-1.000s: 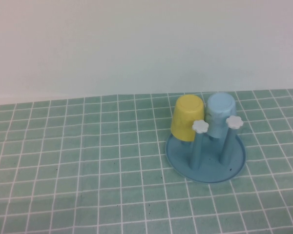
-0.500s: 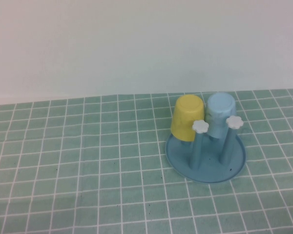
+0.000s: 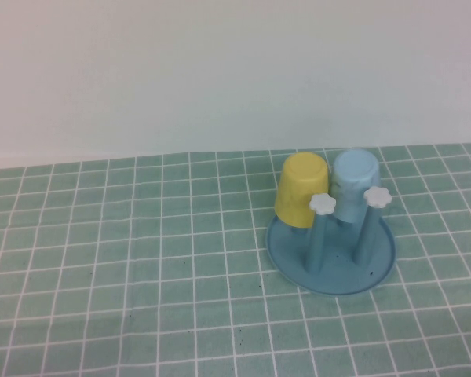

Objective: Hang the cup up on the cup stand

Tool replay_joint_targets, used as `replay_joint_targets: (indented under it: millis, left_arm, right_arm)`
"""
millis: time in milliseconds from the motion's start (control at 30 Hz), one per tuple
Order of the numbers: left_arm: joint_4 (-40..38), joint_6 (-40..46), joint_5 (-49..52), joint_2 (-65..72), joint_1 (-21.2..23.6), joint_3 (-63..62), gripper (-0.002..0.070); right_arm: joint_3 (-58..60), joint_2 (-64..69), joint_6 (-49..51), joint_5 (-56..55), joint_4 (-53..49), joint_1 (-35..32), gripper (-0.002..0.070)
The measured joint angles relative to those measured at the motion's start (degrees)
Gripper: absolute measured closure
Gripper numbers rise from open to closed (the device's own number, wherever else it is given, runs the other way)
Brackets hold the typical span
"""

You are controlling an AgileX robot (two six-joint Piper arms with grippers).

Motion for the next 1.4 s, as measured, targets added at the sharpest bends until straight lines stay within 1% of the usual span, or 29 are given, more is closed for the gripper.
replay_joint_targets:
  millis: [433, 467, 500, 1400]
  left_arm:
    - [0.0, 0.0, 0.0, 0.0, 0.0, 0.0, 0.0675]
    - [-0.3, 0.0, 0.0, 0.9, 0.0, -2.0, 0.0675]
    - [0.0, 0.0, 0.0, 0.0, 0.0, 0.0, 0.0675]
    - [0.0, 0.0, 0.0, 0.0, 0.0, 0.0, 0.0675]
  right_arm:
    - [0.0, 0.0, 0.0, 0.0, 0.0, 0.0, 0.0678]
    - [0.0, 0.0, 0.0, 0.0, 0.0, 0.0, 0.0678]
    - [0.0, 0.0, 0.0, 0.0, 0.0, 0.0, 0.0678]
    - [0.0, 0.0, 0.0, 0.0, 0.0, 0.0, 0.0678]
